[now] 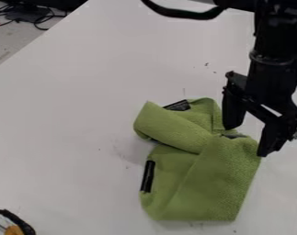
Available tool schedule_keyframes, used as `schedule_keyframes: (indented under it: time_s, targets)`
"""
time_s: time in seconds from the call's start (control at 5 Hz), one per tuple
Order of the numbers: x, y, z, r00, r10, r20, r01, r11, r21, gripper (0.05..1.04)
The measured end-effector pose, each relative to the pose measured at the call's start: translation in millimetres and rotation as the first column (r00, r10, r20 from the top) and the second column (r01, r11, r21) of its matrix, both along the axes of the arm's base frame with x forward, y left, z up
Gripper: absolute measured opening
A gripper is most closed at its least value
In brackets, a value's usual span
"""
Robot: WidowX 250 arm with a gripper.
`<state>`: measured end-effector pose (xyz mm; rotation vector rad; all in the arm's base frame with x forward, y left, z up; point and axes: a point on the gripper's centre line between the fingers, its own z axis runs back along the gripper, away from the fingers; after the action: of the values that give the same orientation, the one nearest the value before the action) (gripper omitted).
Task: Unfold the cloth from the top left to bottom right
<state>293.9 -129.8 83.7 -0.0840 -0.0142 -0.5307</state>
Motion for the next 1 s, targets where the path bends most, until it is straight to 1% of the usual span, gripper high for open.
schedule_keyframes:
  time_s: [0.2, 0.4, 0.6, 0.8, 1.0]
  targets:
    - [-3, 6, 23.4, 0.999, 0.030, 0.044, -0.031, 0.999, 0.015, 1.000]
    - [-5, 19, 28.3, 0.998, 0.056, 0.029, -0.057, 0.997, 0.044, 1.000]
    - [-10, 40, 28.5, 0.992, 0.124, -0.024, -0.122, 0.989, 0.087, 1.000]
    - [-31, 67, 36.7, 0.966, 0.259, 0.006, -0.259, 0.963, 0.072, 1.000]
    - [-49, 89, 41.0, 0.933, 0.359, 0.038, -0.360, 0.932, 0.039, 1.000]
